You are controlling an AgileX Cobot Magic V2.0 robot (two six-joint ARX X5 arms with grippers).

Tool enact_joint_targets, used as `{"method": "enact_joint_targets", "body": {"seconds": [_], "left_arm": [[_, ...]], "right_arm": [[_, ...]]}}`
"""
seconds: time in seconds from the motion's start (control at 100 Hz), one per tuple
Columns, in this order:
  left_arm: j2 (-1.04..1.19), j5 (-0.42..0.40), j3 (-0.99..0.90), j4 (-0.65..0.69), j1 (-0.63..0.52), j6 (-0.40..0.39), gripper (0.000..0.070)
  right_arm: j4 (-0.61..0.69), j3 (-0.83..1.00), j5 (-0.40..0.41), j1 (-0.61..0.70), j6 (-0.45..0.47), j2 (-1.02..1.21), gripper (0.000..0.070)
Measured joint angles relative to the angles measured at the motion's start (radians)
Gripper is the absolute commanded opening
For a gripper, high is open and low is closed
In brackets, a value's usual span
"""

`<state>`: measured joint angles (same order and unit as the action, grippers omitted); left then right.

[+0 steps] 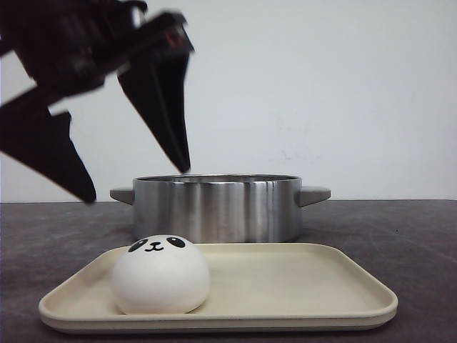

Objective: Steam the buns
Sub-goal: 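Lower the left gripper onto the last panda bun on the tray, then lift the bun with the left gripper and place it in the steamer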

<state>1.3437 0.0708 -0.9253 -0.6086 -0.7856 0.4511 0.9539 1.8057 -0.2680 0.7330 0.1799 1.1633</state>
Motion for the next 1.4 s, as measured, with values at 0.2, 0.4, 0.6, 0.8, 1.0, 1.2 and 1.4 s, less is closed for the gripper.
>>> {"method": "enact_joint_targets", "body": {"seconds": [0.2,0.4,0.6,0.8,1.0,1.2,1.4], "left_arm": [[0.141,0.034,0.0,0.055,-0.026,0.009,0.0637],[0.244,0.032,-0.01,0.084,-0.031,0.01,0.0637],[0.267,0.029,-0.02,0.13,-0.031,0.023,0.0615],[0.272,0.023,-0.02,0.104,-0.031,0.061,0.026],[0.272,0.033,-0.02,0.071,-0.031,0.061,0.0007],[0.257,0.035,-0.02,0.061,-0.031,0.06,0.0007],[0.2,0.031,-0.105,0.042,-0.031,0.037,0.0007]], "right_arm": [[0.052,0.0,0.002,0.0,0.011,-0.04,0.0016],[0.091,0.0,0.001,0.001,0.034,-0.06,0.0016],[0.111,0.0,0.002,0.001,0.041,-0.068,0.0016],[0.144,0.0,0.002,0.001,0.053,-0.069,0.0016],[0.144,0.0,0.002,0.001,0.056,-0.069,0.0015],[0.145,0.0,0.002,0.001,0.057,-0.069,0.0016],[0.145,0.0,0.002,0.001,0.056,-0.069,0.0016]]}}
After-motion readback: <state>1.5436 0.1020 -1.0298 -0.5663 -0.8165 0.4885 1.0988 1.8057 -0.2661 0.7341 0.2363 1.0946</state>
